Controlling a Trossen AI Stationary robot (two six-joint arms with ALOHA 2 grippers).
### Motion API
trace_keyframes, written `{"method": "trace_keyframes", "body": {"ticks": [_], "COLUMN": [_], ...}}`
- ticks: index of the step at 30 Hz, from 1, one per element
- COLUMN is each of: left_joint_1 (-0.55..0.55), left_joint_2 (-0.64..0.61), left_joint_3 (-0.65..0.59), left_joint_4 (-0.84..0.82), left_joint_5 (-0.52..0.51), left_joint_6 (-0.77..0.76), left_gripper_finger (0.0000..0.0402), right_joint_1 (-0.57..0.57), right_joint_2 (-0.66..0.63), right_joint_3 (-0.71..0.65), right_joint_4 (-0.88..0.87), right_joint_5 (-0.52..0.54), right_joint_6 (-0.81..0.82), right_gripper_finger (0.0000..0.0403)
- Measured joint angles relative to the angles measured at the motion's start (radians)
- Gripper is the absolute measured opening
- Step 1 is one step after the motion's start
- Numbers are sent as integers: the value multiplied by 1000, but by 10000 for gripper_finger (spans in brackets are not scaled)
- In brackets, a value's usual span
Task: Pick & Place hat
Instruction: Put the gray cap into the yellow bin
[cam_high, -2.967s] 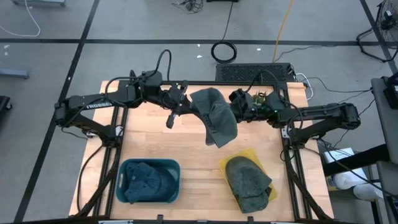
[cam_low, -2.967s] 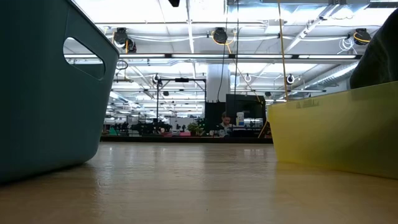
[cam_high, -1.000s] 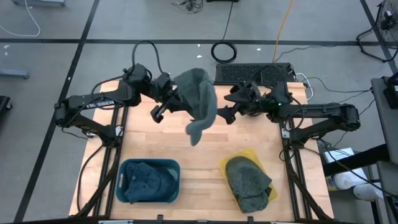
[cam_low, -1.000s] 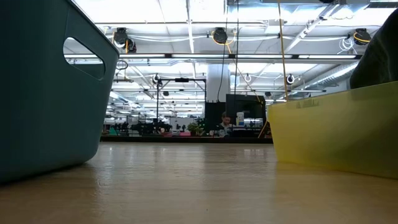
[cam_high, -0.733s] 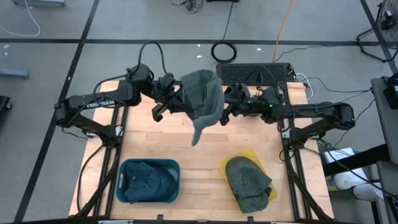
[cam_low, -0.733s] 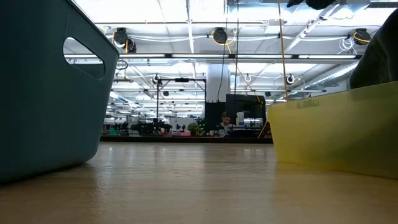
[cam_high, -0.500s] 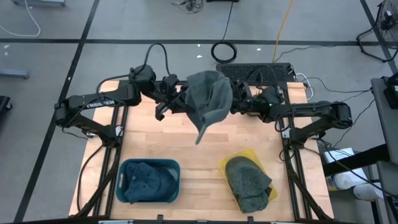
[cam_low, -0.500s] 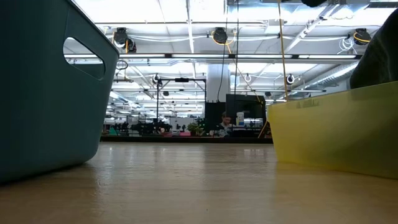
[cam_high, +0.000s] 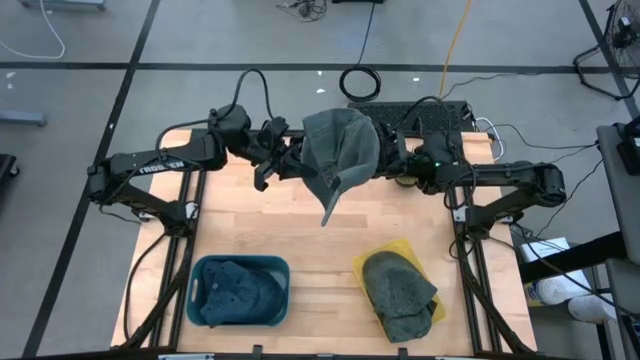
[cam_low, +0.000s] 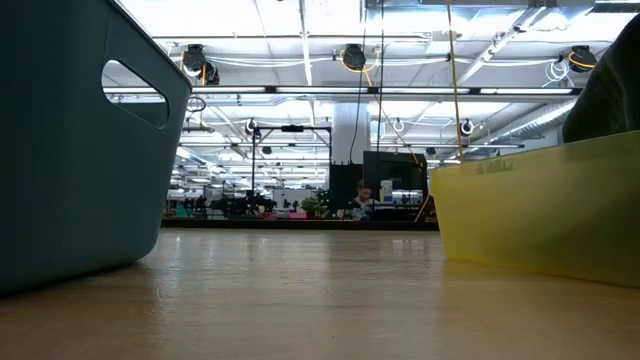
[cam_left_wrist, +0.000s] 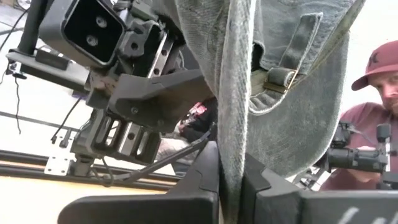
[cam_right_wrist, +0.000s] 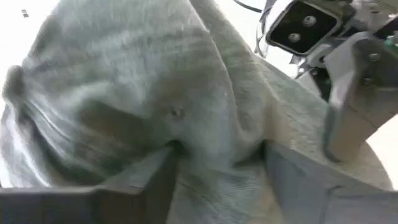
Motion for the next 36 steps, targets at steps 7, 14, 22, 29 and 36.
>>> {"method": "trace_keyframes", "body": {"ticks": [7, 14, 22, 29, 36], "left_joint_1": [0, 0, 0, 0, 0], "left_joint_2": [0, 0, 0, 0, 0], "left_joint_3": [0, 0, 0, 0, 0], "left_joint_4": [7, 21, 55, 56, 56], "left_joint_5": [12, 48, 53, 71, 212], "left_joint_6": [-28, -55, -134, -289, -401], "left_gripper_finger": [9, 9, 54, 138, 191], "right_joint_1": [29, 35, 35, 5, -34], "right_joint_2": [0, 1, -16, -121, -240], "right_joint_3": [0, 0, 0, 0, 0], "right_joint_4": [-31, -36, -36, -138, -329], "right_joint_5": [68, 81, 29, -96, -246], "right_joint_6": [-96, -156, -181, -276, -458], "right_gripper_finger": [29, 2, 1, 0, 0]}}
